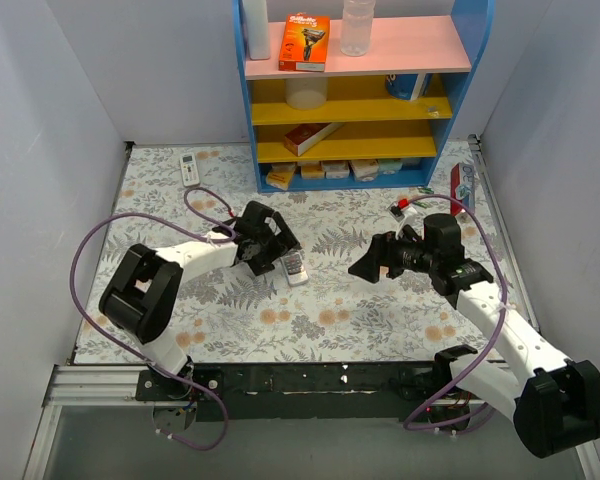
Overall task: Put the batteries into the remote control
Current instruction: Move the remote control to the center of the board, then pick up the remote control from the center of the board, then adjust the remote control.
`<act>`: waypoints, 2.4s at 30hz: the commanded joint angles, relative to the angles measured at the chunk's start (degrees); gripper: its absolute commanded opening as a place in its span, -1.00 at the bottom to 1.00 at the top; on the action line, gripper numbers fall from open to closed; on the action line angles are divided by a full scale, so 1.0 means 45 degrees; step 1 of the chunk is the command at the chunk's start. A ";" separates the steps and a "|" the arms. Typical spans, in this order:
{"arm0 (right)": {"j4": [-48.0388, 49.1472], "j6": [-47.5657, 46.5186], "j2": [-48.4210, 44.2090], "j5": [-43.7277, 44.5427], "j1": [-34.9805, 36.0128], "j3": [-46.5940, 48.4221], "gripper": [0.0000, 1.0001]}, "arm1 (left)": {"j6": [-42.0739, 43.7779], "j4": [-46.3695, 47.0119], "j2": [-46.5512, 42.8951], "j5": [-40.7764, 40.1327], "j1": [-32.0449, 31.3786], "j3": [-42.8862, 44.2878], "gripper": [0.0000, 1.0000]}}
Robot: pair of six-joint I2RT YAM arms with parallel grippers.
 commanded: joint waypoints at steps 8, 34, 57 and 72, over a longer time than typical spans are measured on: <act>-0.0279 0.0357 -0.0663 0.1440 0.0123 0.0532 0.96 | 0.0394 -0.4820 0.2134 -0.4382 -0.1761 0.4307 0.96; 0.1516 0.0982 -0.0665 0.0583 0.0435 -0.1128 0.96 | -0.0329 -0.6209 0.4031 -0.4813 -0.2465 0.5406 -0.41; 0.9816 0.6508 0.1952 -0.3558 0.0787 -0.1247 0.96 | 0.0179 0.6443 -0.4269 -0.0829 -0.2465 -0.1526 -0.74; 1.5616 0.9946 0.3554 -0.4554 0.1392 -0.1245 0.96 | -0.0094 0.9434 -0.4934 0.1476 -0.2465 -0.2191 -0.71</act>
